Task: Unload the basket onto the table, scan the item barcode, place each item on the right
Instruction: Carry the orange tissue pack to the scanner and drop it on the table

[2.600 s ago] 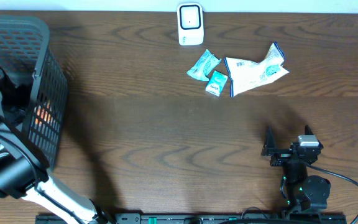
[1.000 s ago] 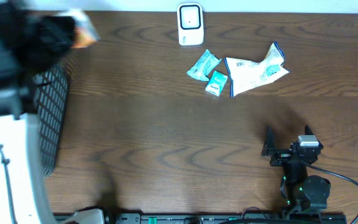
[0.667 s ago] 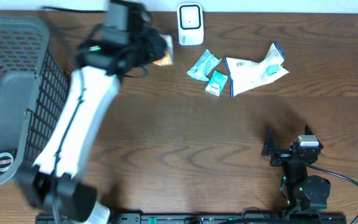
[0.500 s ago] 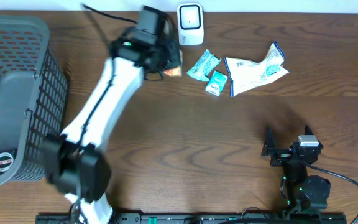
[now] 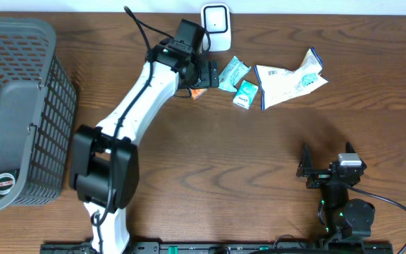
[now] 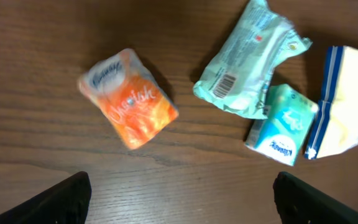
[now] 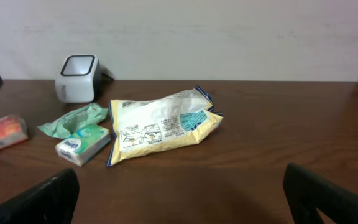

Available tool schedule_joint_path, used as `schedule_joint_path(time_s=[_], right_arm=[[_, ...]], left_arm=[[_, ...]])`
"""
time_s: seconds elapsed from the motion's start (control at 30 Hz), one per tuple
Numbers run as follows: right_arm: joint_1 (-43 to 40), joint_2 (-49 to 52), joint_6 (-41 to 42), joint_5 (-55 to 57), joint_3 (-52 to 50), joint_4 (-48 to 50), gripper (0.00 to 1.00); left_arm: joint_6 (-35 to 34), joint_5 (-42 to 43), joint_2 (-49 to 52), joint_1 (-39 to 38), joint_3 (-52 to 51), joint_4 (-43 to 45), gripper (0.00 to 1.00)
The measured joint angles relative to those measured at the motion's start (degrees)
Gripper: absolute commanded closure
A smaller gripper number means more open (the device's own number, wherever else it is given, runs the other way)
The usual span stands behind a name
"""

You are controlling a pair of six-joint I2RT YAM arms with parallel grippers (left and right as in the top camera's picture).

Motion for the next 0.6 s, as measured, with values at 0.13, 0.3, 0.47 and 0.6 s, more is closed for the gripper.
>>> schedule_joint_path(time_s=[0.13,0.3,0.47,0.6], right_arm=[[0.0,0.0,0.0,0.0,0.0,0.0,0.01],[0.0,0.0,0.0,0.0,0.0,0.0,0.01],[0.0,0.0,0.0,0.0,0.0,0.0,0.01],[0.0,0.0,0.0,0.0,0.0,0.0,0.01]], left_arm=[[3.4,-1.0,-6.5,1.7,0.0,-0.3,0.04],[5.2,-5.7,-20.7,8.4,0.1,-1.8,0.04],[5.2,-13.0,-31.1,20.3,0.7,-7.2,0.01],[-0.1,-19.2,-33.0,30.8,0.7,-13.7,0.02]])
